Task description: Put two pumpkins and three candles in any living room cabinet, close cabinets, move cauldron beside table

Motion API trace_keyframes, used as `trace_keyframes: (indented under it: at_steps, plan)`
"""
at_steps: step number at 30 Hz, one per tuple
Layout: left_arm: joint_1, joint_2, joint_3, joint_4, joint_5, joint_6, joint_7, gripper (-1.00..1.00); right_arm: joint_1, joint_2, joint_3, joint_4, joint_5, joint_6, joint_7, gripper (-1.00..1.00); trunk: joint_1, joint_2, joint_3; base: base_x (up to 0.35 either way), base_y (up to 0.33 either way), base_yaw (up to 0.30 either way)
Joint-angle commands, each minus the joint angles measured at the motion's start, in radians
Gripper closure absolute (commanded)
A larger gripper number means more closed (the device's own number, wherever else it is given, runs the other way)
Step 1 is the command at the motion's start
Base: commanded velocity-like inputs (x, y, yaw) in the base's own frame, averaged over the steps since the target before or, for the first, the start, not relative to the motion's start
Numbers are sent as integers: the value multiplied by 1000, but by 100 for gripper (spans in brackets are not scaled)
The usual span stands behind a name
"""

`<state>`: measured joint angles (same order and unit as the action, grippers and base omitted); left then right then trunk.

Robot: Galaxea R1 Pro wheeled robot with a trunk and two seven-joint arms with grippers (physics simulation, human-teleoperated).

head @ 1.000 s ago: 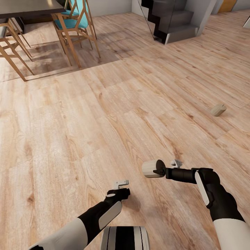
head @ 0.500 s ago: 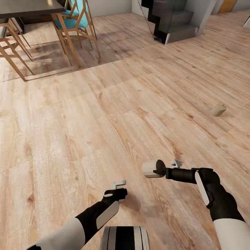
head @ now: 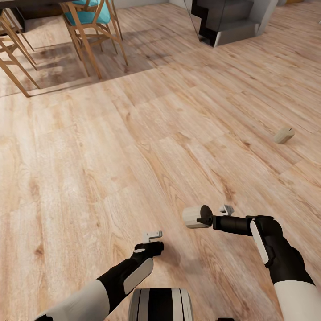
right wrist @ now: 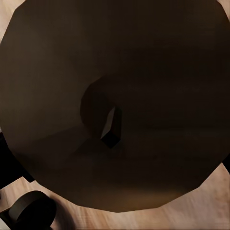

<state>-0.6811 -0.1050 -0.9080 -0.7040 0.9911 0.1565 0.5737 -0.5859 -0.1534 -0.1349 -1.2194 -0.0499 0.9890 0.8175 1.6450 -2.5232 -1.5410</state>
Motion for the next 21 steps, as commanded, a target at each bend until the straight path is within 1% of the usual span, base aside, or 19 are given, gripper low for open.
trace_keyframes:
  at_steps: [1,6,19,21]
  plan:
    - [0,0,0,0,0,0,0,-100,0,0,0,0,-2,0,0,100,0,0,-4,0,0,0]
    - [0,-1,1,-1,0,0,0,-100,0,0,0,0,-2,0,0,100,3,-1,-23,0,0,0]
    - [-2,0,1,-5,0,-1,0,-100,0,1,0,0,-1,0,0,100,3,-1,-23,0,0,0]
    - [-2,0,1,-5,0,-1,0,-100,0,1,0,0,-1,0,0,100,4,-2,-31,0,0,0]
